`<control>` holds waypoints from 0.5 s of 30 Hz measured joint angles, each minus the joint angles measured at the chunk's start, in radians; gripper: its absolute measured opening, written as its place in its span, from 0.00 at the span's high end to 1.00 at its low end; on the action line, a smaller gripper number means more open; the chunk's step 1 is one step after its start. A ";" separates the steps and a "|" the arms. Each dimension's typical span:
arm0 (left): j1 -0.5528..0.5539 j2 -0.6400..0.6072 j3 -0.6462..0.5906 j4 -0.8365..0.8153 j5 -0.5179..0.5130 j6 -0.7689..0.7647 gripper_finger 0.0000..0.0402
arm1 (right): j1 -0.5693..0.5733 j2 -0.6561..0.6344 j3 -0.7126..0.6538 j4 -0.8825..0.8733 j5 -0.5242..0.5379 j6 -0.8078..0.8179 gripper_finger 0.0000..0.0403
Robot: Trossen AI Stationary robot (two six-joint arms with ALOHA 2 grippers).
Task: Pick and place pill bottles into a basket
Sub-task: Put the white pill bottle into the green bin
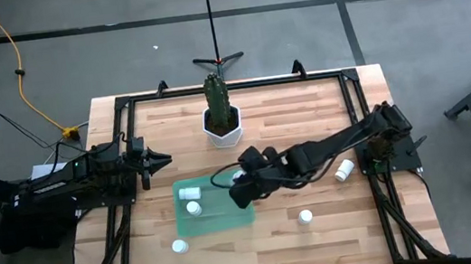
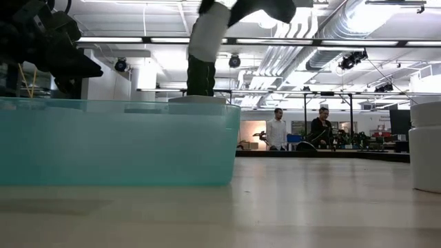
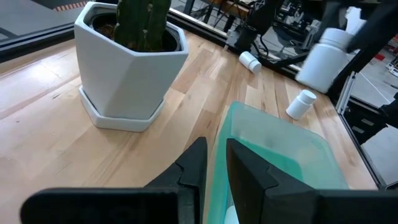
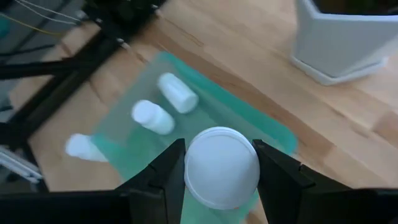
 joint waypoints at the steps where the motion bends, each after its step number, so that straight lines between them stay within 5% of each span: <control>1: 0.000 0.000 0.000 0.000 0.000 0.000 0.76 | 0.000 0.007 0.000 0.027 -0.007 -0.009 0.64; 15: 0.000 0.000 0.000 0.000 0.000 0.000 0.76 | -0.002 0.097 -0.001 0.237 -0.117 -0.069 0.64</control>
